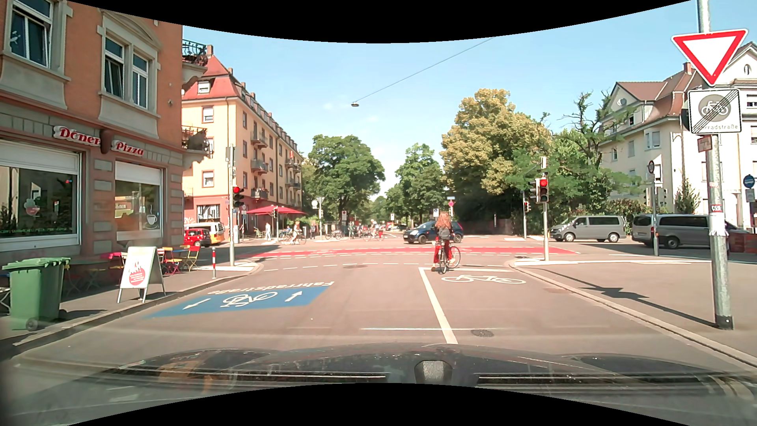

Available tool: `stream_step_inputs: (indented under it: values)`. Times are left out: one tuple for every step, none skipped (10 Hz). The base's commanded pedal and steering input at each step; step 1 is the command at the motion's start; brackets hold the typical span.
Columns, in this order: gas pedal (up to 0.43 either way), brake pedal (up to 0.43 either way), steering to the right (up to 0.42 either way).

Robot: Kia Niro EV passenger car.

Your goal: Follow the waypoints while adhering to traffic rules and regulations

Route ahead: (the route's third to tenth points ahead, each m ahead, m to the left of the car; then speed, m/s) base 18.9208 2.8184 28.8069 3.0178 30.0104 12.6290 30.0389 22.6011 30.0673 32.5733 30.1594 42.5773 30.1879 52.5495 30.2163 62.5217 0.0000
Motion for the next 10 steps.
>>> stream_step_inputs:
  values:
    - [0.000, 0.280, 0.000]
    - [0.000, 0.280, 0.000]
    - [0.000, 0.280, 0.000]
    - [0.000, 0.287, 0.000]
    - [0.000, 0.280, 0.000]
    - [0.000, 0.280, 0.000]
    - [0.000, 0.280, 0.000]
    - [0.000, 0.280, 0.000]
    - [0.000, 0.280, 0.000]
    - [0.000, 0.280, 0.000]
